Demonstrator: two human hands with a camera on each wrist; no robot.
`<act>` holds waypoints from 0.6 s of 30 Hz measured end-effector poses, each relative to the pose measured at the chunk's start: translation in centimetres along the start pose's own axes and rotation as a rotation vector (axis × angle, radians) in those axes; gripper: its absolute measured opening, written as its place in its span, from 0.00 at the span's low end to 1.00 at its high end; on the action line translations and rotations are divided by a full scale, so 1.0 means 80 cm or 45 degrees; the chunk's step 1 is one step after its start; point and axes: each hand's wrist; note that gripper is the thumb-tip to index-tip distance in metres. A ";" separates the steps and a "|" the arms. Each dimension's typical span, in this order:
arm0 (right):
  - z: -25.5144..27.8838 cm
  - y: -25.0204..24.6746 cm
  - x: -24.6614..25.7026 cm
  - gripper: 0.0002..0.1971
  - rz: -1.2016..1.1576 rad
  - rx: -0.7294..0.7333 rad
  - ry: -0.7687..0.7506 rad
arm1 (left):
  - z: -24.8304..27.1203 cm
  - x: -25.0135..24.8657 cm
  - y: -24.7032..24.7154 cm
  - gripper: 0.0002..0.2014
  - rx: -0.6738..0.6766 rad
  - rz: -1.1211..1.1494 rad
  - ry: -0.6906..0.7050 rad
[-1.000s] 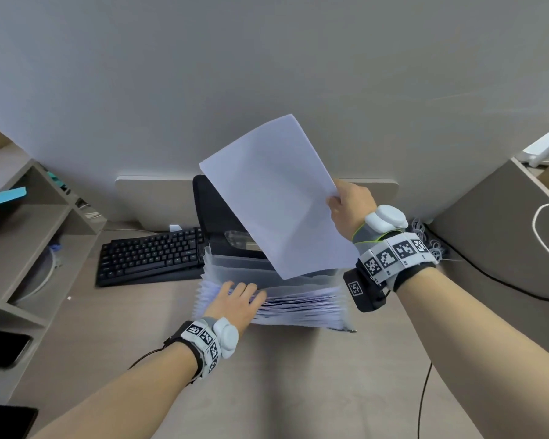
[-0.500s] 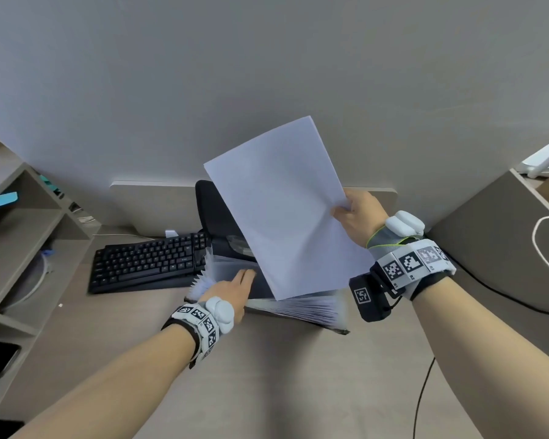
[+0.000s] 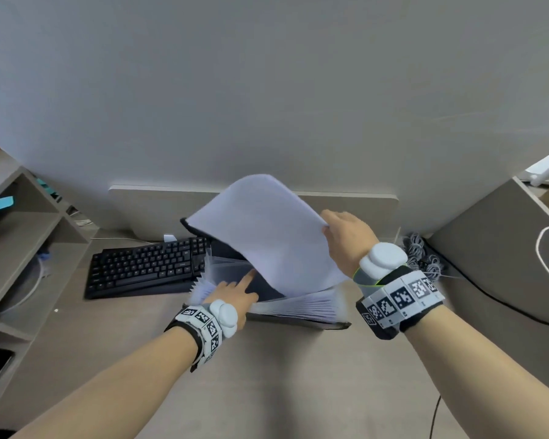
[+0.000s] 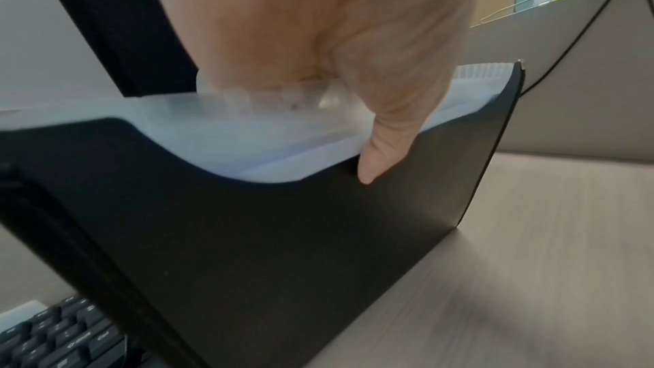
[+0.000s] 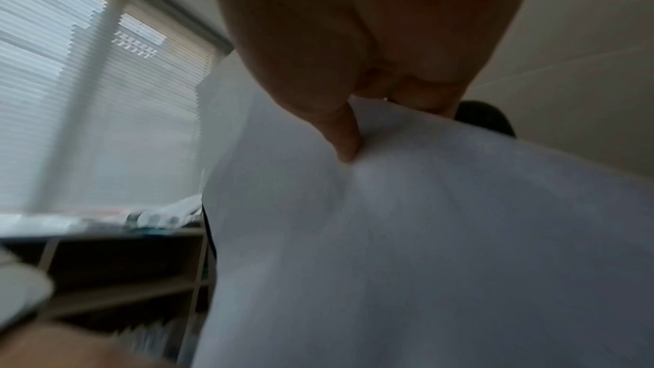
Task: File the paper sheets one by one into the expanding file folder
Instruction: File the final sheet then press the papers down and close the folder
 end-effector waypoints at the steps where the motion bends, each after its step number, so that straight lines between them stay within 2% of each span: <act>1: 0.003 0.003 0.000 0.11 0.047 0.034 -0.038 | -0.002 0.002 0.002 0.21 -0.011 -0.003 -0.001; 5: 0.002 0.015 -0.002 0.10 0.181 0.157 -0.069 | -0.007 0.001 0.000 0.20 -0.013 -0.053 -0.002; 13: -0.015 0.013 -0.018 0.10 0.193 0.128 -0.016 | -0.006 0.006 -0.002 0.13 0.006 0.062 -0.008; 16: -0.018 0.008 -0.014 0.12 0.216 0.168 -0.076 | -0.008 0.012 0.003 0.15 -0.053 0.019 -0.048; 18: -0.017 0.007 -0.007 0.16 0.266 0.259 -0.121 | -0.009 0.019 0.004 0.18 -0.123 -0.022 -0.081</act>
Point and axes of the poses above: each hand's wrist, its own z-axis away from the middle knuckle, its own y-axis out of the palm, x = y × z, and after that the axes turned 5 degrees about -y, right-handed
